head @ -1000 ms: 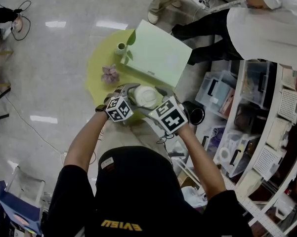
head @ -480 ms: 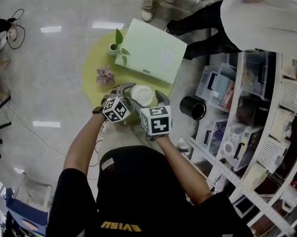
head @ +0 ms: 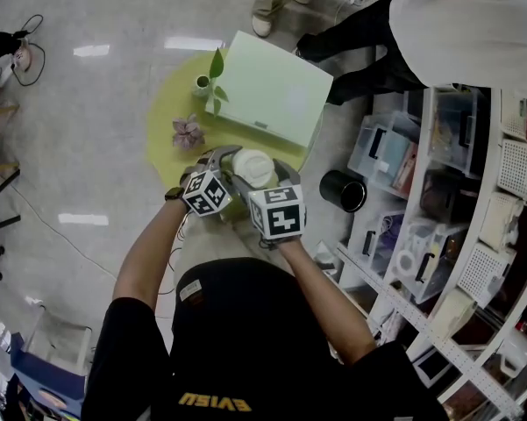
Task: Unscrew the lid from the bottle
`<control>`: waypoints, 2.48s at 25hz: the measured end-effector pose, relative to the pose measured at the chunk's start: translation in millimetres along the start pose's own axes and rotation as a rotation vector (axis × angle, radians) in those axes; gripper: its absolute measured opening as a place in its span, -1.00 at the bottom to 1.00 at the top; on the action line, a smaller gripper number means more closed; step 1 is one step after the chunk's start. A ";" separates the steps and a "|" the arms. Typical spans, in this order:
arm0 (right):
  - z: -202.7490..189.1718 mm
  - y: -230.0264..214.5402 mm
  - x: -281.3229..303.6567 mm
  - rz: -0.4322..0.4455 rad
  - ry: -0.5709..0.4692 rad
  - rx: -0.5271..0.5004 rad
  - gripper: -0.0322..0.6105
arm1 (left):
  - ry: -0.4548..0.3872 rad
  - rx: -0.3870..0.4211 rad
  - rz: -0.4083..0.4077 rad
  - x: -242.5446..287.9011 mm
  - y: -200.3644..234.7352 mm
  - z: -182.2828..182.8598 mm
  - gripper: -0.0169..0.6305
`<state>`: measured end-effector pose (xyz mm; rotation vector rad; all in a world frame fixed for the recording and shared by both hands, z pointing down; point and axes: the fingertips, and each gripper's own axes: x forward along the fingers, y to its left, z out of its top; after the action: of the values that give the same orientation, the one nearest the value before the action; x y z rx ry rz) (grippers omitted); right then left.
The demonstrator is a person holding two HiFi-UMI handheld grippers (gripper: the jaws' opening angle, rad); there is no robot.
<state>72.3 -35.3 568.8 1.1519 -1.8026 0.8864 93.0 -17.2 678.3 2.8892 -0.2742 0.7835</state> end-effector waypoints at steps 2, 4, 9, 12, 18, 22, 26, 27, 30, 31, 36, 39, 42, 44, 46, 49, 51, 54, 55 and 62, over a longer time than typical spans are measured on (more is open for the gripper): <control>-0.4 4.2 -0.6 -0.014 0.014 -0.066 0.39 | 0.002 0.000 0.000 -0.5 -0.5 -0.4 0.22; -0.5 6.7 -1.4 -0.020 0.024 -0.116 0.39 | 0.003 0.003 -0.001 -0.9 -0.7 0.2 0.22; -0.8 5.6 0.8 0.014 0.062 -0.174 0.38 | 0.004 0.003 -0.003 1.2 0.8 -0.6 0.21; -1.7 7.1 2.0 0.047 0.093 -0.242 0.38 | 0.006 0.004 -0.005 1.6 1.2 -1.8 0.21; -4.0 10.3 1.3 0.120 0.153 -0.439 0.38 | 0.011 0.004 -0.007 1.9 0.7 -1.2 0.21; -6.5 13.0 2.1 0.169 0.193 -0.574 0.39 | 0.015 0.005 -0.005 2.5 1.0 -2.6 0.21; -10.5 15.1 1.4 0.215 0.246 -0.731 0.38 | 0.017 0.005 -0.005 2.9 0.5 -2.2 0.21; -11.4 15.9 1.5 0.227 0.261 -0.776 0.39 | 0.017 0.005 -0.006 2.8 0.6 -2.4 0.21; -14.6 17.7 2.1 0.265 0.307 -0.920 0.39 | 0.018 0.004 -0.005 2.3 1.1 -3.3 0.21; -15.6 17.8 2.0 0.273 0.324 -0.964 0.39 | 0.018 0.004 -0.004 2.4 1.1 -3.2 0.21; -17.5 20.6 1.2 0.286 0.371 -1.075 0.39 | 0.021 0.009 0.005 2.5 0.4 -3.2 0.21; -18.7 18.9 -5.1 0.311 0.370 -0.970 0.55 | 0.021 0.009 0.004 2.8 0.5 -2.8 0.21; 1.7 18.8 -18.0 0.287 0.228 -0.738 0.62 | 0.023 0.007 0.003 1.3 0.5 -4.4 0.20; 17.2 14.3 -23.4 0.218 0.084 -0.528 0.65 | 0.023 0.007 0.004 1.6 1.2 -5.2 0.20; 23.4 10.2 -24.2 0.141 -0.032 -0.330 0.65 | 0.025 0.007 0.003 2.4 2.0 -5.3 0.20; 12.1 8.1 -17.4 0.041 -0.085 -0.134 0.64 | 0.028 0.003 0.000 1.9 0.1 -5.4 0.20; 5.2 3.3 -11.3 -0.028 -0.082 -0.079 0.60 | 0.030 0.002 -0.002 1.4 -0.5 -5.8 0.20; 2.4 1.1 -6.2 -0.044 -0.055 -0.087 0.15 | 0.033 0.005 -0.002 2.3 1.2 -5.5 0.20; 1.9 1.7 -6.0 -0.034 -0.047 -0.104 0.15 | 0.034 0.007 -0.003 2.7 1.3 -5.6 0.20; -0.5 4.0 -5.9 -0.007 0.002 -0.205 0.14 | 0.037 0.011 -0.011 3.2 -0.2 -6.9 0.19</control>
<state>70.2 -31.3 563.2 1.0258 -1.8393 0.6805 92.4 -16.2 685.9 2.8801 -0.2504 0.8380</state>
